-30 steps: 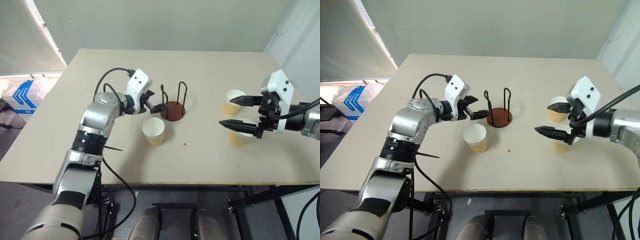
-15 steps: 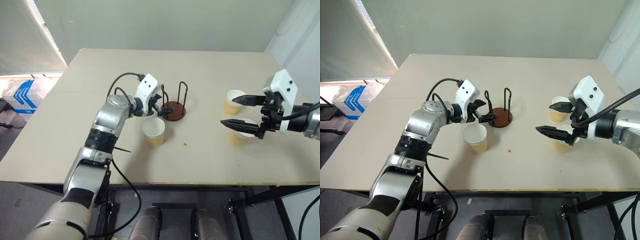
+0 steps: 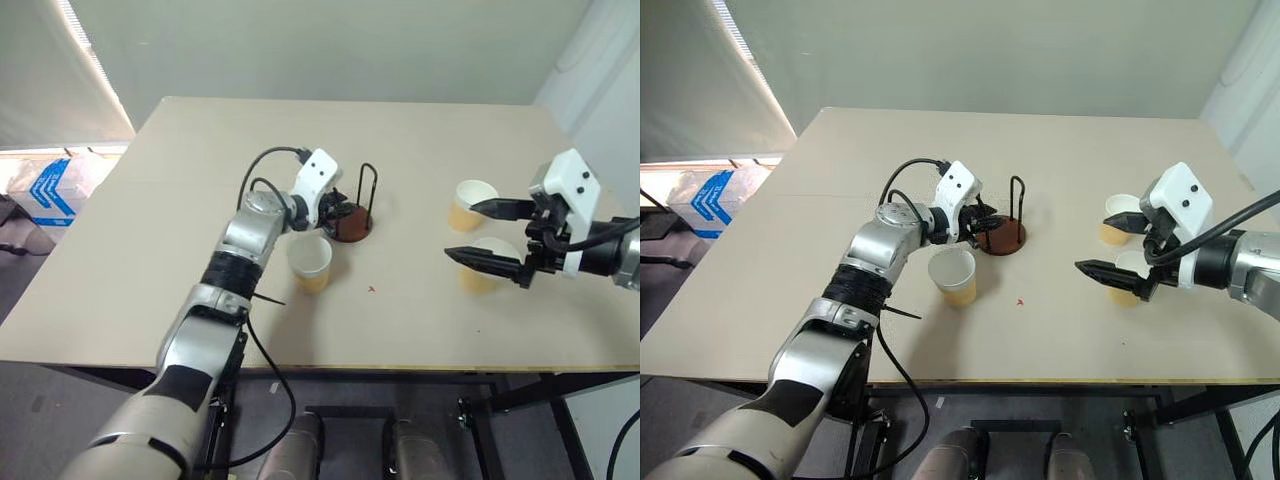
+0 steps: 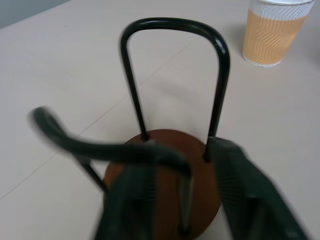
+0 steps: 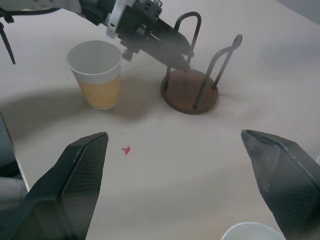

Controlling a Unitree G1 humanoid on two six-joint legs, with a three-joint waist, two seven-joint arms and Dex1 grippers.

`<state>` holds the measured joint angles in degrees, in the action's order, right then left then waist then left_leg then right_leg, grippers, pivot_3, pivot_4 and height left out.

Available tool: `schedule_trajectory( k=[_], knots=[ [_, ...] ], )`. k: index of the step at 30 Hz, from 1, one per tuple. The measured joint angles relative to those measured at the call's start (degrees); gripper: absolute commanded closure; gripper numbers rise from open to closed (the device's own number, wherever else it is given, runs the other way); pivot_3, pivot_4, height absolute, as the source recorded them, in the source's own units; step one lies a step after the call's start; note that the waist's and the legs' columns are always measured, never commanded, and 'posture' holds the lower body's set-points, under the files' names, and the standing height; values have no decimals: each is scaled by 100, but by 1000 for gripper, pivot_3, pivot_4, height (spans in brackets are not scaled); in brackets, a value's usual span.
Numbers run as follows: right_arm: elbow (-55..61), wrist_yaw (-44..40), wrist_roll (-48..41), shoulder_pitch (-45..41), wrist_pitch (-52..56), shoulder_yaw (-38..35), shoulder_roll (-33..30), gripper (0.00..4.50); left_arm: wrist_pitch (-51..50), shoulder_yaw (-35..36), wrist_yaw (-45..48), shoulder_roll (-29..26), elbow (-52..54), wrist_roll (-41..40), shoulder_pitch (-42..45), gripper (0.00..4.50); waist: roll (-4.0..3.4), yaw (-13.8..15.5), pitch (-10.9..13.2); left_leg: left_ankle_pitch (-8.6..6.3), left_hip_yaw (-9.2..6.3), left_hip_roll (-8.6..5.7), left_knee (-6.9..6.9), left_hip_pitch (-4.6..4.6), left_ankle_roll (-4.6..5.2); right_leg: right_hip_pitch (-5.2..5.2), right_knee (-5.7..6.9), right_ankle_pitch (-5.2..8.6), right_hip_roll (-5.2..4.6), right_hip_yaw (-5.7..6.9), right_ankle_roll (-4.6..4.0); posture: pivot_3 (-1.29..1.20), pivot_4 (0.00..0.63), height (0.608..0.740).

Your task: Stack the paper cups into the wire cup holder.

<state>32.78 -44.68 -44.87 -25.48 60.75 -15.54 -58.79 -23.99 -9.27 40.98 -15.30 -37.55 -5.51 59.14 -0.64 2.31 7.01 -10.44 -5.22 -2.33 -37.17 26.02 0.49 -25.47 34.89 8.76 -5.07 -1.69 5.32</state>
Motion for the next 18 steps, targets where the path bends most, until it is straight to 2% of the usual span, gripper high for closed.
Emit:
schedule_trajectory(
  k=[2, 10, 18],
  knots=[
    [48, 47, -47, 30, 27, -28, -6, 0, 123, -2, -18, 86, -146, 45, 65, 4462, 0, 1, 0, 0, 0, -1, 0, 1, 1, 0, 0, 0, 0, 0, 4, 0, 150, 740],
    [153, 151, -141, 219, 90, -236, -121, 0, 343, 25, 77, 47, -314, 97, 138, 4462, 0, 2, 0, -5, 3, -2, -1, 2, 7, 0, -3, 4, 1, -1, 13, 0, 150, 740],
    [159, -110, -282, 534, 133, -834, -742, 0, -442, -14, 1094, -331, 1302, -295, 114, 4462, 1, 37, 1, -16, 2, -8, -6, 17, 10, -1, -9, 18, 0, -4, 18, 0, 150, 740]
  ],
)
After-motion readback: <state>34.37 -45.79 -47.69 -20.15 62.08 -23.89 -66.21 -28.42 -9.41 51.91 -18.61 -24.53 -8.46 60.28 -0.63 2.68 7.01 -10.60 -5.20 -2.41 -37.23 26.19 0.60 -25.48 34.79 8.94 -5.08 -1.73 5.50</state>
